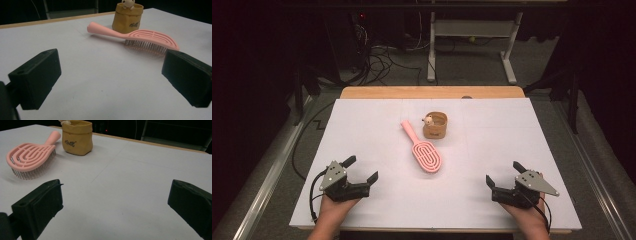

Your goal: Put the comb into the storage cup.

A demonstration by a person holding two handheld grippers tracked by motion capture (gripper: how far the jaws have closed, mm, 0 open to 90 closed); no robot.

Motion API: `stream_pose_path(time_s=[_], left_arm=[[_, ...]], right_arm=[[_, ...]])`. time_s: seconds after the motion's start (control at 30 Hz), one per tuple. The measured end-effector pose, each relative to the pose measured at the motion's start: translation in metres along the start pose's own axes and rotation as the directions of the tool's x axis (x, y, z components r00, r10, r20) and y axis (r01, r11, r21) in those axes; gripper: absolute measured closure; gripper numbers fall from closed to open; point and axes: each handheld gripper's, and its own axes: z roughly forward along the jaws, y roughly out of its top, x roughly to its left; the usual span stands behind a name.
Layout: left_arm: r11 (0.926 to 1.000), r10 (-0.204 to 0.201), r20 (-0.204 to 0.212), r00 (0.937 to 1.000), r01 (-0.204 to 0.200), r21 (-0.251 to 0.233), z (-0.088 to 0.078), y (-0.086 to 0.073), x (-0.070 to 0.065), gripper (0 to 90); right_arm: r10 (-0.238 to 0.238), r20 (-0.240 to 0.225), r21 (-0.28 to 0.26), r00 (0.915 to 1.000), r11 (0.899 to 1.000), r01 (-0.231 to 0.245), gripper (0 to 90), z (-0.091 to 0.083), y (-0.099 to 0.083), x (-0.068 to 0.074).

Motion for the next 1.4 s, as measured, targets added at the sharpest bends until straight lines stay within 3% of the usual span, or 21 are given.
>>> stream_pose_path(time_s=[0.27, 0.47, 0.67, 0.8, 1.03, 1.13, 1.4], left_arm=[[0.9999, -0.012, 0.012, 0.9999, 0.012, -0.002, -0.0014, 0.0000, 0.0005, 15.2], [0.9999, -0.014, 0.021, 0.9997, 0.014, 0.006, -0.0004, 0.0003, 0.0001, 16.8], [0.9998, -0.015, 0.034, 0.9993, 0.014, 0.014, 0.0008, 0.0009, -0.0010, 24.3], [0.9995, -0.019, 0.037, 0.9991, 0.018, 0.025, 0.0029, 0.0016, -0.0022, 32.7], [0.9987, -0.027, 0.095, 0.9951, 0.023, 0.044, 0.0033, 0.0033, -0.0040, 45.4], [0.9986, -0.020, 0.102, 0.9946, 0.015, 0.051, 0.0030, 0.0039, -0.0054, 51.9], [0.9984, -0.013, 0.132, 0.9911, 0.005, 0.056, 0.0025, 0.0057, -0.0074, 76.3]], right_arm=[[0.002, -0.006, 0.002, 1.0000, 1.000, -0.002, 0.5, 0.0008, 0.0000, 0.0012], [0.007, -0.005, 0.005, 1.0000, 1.000, -0.007, 0.4, 0.0017, -0.0007, 0.0003], [0.010, -0.005, 0.007, 0.9999, 1.000, -0.009, 0.5, 0.0010, -0.0013, 0.0006], [0.009, -0.008, 0.011, 0.9999, 1.000, -0.009, 0.5, 0.0018, -0.0017, 0.0007], [0.007, -0.008, 0.012, 0.9999, 1.000, -0.007, 0.5, 0.0017, -0.0019, 0.0010], [0.005, -0.007, 0.012, 1.0000, 1.000, -0.005, 0.6, 0.0016, -0.0019, 0.0010], [0.004, -0.005, 0.013, 1.0000, 1.000, -0.004, 0.6, 0.0017, -0.0018, 0.0012]])
